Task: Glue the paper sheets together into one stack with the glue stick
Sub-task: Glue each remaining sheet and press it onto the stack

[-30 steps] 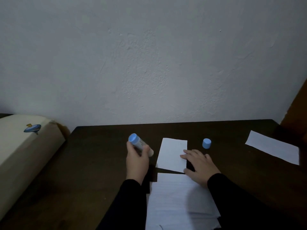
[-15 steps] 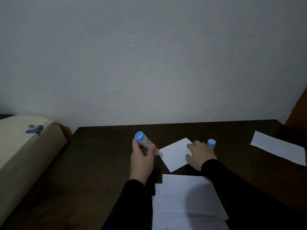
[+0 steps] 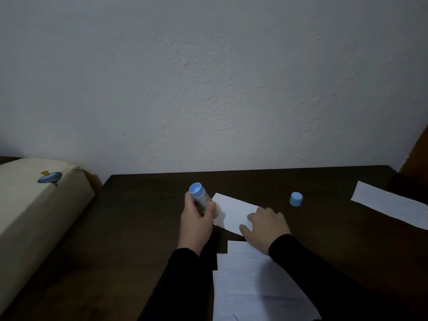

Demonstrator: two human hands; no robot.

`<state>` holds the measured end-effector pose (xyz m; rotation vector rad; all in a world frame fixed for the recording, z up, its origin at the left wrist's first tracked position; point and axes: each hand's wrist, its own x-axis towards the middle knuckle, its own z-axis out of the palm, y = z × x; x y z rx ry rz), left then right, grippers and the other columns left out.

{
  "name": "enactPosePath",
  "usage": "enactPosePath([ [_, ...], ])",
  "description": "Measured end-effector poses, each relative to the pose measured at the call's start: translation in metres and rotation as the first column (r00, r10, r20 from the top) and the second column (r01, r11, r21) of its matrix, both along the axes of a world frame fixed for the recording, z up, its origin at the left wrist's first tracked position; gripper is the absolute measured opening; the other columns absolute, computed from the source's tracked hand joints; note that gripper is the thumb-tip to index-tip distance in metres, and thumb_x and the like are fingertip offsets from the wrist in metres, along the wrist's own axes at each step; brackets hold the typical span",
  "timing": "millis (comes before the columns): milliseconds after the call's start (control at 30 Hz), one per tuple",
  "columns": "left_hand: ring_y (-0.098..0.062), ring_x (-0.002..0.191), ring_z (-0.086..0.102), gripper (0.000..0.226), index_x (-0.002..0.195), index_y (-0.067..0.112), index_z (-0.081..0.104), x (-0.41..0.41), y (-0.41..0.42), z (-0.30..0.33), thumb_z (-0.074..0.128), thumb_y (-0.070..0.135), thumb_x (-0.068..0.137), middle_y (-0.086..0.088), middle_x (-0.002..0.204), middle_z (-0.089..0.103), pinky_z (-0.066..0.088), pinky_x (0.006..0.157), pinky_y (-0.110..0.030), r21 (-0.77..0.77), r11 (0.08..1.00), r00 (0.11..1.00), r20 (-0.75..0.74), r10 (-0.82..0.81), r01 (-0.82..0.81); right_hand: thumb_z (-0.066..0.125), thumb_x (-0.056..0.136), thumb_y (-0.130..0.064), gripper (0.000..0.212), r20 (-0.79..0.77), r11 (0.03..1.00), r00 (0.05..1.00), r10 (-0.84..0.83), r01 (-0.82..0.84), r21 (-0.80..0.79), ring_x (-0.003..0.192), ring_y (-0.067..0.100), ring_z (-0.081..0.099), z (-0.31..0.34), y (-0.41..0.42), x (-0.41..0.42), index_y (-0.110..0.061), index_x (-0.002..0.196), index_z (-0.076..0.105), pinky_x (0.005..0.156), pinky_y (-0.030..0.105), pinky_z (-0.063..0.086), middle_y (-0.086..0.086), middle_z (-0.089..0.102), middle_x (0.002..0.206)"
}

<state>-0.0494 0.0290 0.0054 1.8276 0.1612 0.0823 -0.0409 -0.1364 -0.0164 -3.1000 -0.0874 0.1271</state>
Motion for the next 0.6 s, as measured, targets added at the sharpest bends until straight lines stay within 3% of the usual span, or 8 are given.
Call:
enactPosePath([
  [133, -0.012, 0.12, 0.05, 0.051, 0.139, 0.027, 0.034, -0.002, -0.008, -0.004, 0.057, 0.021, 0.094, 0.004, 0.134, 0.049, 0.046, 0.099, -0.035, 0.032, 0.998, 0.998, -0.001, -0.057, 0.057, 0.039, 0.095, -0.052, 0.05, 0.038, 0.993, 0.999, 0.005, -0.01, 0.12, 0.124, 0.018, 0.038, -0.012, -0.023, 0.0, -0.029, 0.139, 0.044, 0.102, 0.039, 0.032, -0.003, 0.042, 0.136],
  [233, -0.001, 0.094, 0.055, 0.04, 0.127, 0.036, 0.037, -0.005, -0.021, -0.008, 0.057, 0.024, 0.095, 0.013, 0.115, 0.055, 0.044, 0.076, -0.017, 0.094, 0.982, 0.986, 0.004, -0.165, 0.163, 0.042, 0.095, -0.052, 0.054, -0.016, 0.982, 1.0, 0.018, -0.014, 0.19, 0.136, 0.016, 0.025, -0.022, -0.034, -0.002, -0.033, 0.145, 0.036, 0.109, 0.041, 0.023, -0.007, 0.03, 0.148],
  [300, -0.001, 0.088, 0.057, 0.036, 0.124, 0.037, 0.039, -0.009, -0.032, -0.011, 0.056, 0.024, 0.095, 0.016, 0.102, 0.056, 0.042, 0.065, -0.013, 0.13, 0.966, 0.974, 0.008, -0.224, 0.222, 0.044, 0.093, -0.052, 0.057, -0.015, 0.977, 1.0, 0.025, -0.022, 0.214, 0.139, 0.015, 0.02, -0.026, -0.037, -0.003, -0.035, 0.146, 0.032, 0.11, 0.041, 0.02, -0.008, 0.026, 0.151],
  [500, -0.001, 0.087, 0.06, 0.033, 0.11, 0.045, 0.044, -0.018, -0.05, -0.022, 0.055, 0.017, 0.094, 0.015, 0.096, 0.061, 0.051, 0.075, -0.021, 0.262, 0.921, 0.95, 0.047, -0.309, 0.287, 0.042, 0.091, -0.057, 0.059, 0.004, 0.973, 1.0, 0.02, -0.021, 0.229, 0.14, 0.015, 0.019, -0.03, -0.035, -0.004, -0.032, 0.144, 0.035, 0.109, 0.042, 0.019, -0.007, 0.025, 0.152],
  [600, -0.002, 0.087, 0.061, 0.032, 0.11, 0.042, 0.047, -0.016, -0.05, -0.024, 0.055, 0.016, 0.093, 0.016, 0.095, 0.061, 0.052, 0.076, -0.023, 0.26, 0.922, 0.949, 0.054, -0.311, 0.288, 0.047, 0.091, -0.051, 0.057, -0.016, 0.972, 1.0, 0.0, 0.004, 0.237, 0.139, 0.015, 0.02, -0.028, -0.032, -0.004, -0.032, 0.143, 0.035, 0.11, 0.043, 0.019, -0.007, 0.025, 0.151],
])
